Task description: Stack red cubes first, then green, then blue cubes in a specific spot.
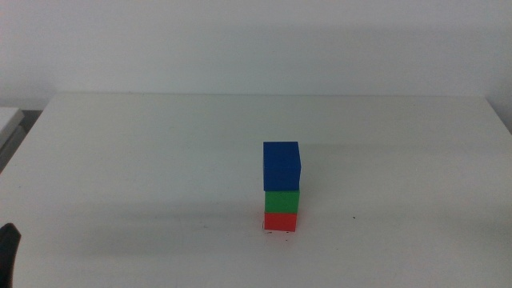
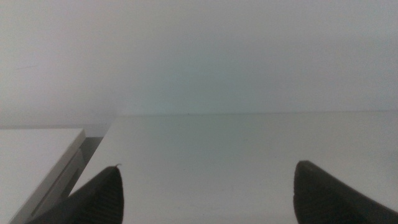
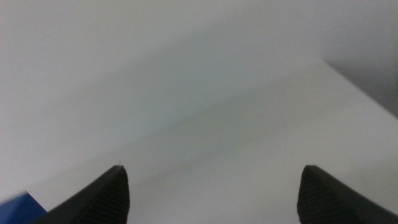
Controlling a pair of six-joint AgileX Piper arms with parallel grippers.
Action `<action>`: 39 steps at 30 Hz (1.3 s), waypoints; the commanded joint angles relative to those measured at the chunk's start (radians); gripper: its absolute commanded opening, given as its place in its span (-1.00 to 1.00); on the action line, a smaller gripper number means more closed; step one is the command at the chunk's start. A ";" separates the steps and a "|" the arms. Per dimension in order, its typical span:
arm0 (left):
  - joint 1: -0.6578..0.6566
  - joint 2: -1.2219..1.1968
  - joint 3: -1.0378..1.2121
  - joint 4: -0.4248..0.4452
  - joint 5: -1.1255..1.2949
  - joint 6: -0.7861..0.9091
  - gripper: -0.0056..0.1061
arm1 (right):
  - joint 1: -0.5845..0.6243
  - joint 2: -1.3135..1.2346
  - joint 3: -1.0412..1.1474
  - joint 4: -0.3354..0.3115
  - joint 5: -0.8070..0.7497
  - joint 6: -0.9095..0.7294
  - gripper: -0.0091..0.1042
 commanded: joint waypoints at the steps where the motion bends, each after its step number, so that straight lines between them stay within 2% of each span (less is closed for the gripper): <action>1: 0.003 -0.006 0.008 -0.005 -0.019 0.000 0.78 | -0.007 -0.061 0.007 -0.014 -0.003 -0.008 0.72; 11: 0.003 -0.006 0.008 0.018 -0.021 0.000 0.78 | -0.007 -0.091 0.006 -0.006 -0.023 -0.008 0.72; 12: 0.003 -0.006 0.009 0.018 -0.024 0.000 0.78 | -0.008 -0.091 0.006 -0.061 0.040 -0.034 0.72; 14: 0.003 -0.006 0.009 0.018 -0.024 0.000 0.78 | -0.008 -0.091 0.020 -0.057 0.029 -0.269 0.72; 16: 0.003 -0.006 0.009 0.018 -0.024 0.000 0.78 | -0.009 -0.091 0.038 0.012 0.021 -0.512 0.76; 18: 0.003 -0.006 0.009 0.018 -0.024 0.000 0.78 | -0.009 -0.091 0.065 0.095 0.017 -0.646 0.80; 19: 0.003 -0.006 0.009 0.018 -0.024 0.000 0.78 | -0.009 -0.091 0.081 0.110 0.002 -0.666 0.80; 22: 0.003 -0.006 0.009 0.018 -0.024 0.000 0.78 | -0.019 -0.091 0.126 0.178 -0.095 -0.671 0.80; 23: 0.003 -0.006 0.009 0.018 -0.024 0.000 0.78 | -0.030 -0.091 0.126 0.192 -0.030 -0.679 0.80; 29: 0.003 -0.006 0.009 0.020 -0.024 0.000 0.78 | -0.055 -0.091 0.126 0.200 -0.053 -0.718 0.80; 31: 0.003 -0.006 0.009 0.020 -0.024 0.000 0.78 | -0.055 -0.091 0.126 0.221 -0.051 -0.701 0.80; 39: 0.003 -0.006 0.013 0.026 -0.017 0.000 0.78 | -0.055 -0.091 0.126 0.216 -0.051 -0.680 0.80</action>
